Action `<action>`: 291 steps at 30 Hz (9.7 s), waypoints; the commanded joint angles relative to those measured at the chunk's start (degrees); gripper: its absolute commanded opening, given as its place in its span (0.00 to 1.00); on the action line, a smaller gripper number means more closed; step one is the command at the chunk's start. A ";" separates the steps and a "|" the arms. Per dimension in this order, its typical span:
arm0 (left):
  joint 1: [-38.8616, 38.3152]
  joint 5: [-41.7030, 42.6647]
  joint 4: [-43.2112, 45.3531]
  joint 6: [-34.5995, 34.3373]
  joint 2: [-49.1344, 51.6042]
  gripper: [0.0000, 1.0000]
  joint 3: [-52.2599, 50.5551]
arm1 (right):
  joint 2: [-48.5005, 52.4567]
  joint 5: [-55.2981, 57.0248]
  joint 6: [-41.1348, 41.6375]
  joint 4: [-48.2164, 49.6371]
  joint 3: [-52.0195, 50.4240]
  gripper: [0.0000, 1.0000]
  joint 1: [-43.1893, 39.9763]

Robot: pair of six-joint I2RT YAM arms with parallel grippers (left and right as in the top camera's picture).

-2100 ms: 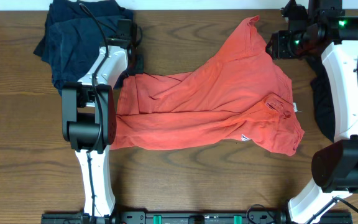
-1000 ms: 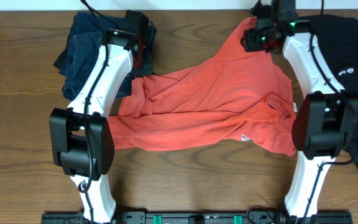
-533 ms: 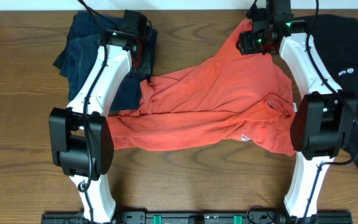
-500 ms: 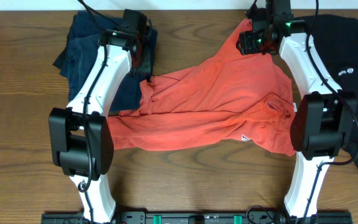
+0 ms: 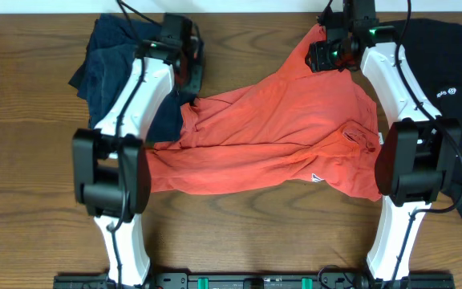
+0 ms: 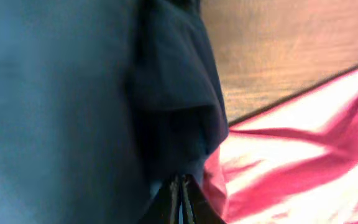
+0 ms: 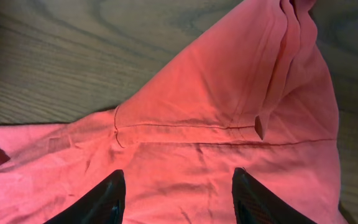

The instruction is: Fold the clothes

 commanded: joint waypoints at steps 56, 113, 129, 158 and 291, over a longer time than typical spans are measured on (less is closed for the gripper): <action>9.07 -6.27 2.01 5.88 -0.24 0.59 0.13 | 0.04 -2.34 -0.85 -1.75 0.61 0.59 -0.02; 10.36 15.10 -11.08 3.93 -8.61 0.06 8.76 | 0.04 -2.08 -1.86 -1.03 9.35 0.59 -3.74; 10.36 12.00 -12.04 3.93 -8.04 0.06 8.13 | 10.62 -0.57 1.27 5.62 9.33 0.55 -3.13; 10.36 10.56 -12.87 3.96 -7.63 0.06 7.54 | 15.80 0.59 1.46 5.66 9.27 0.13 -2.34; 10.38 -9.99 -8.39 0.31 -0.98 0.30 -3.72 | 0.02 3.13 -3.50 -44.15 4.35 0.01 -1.97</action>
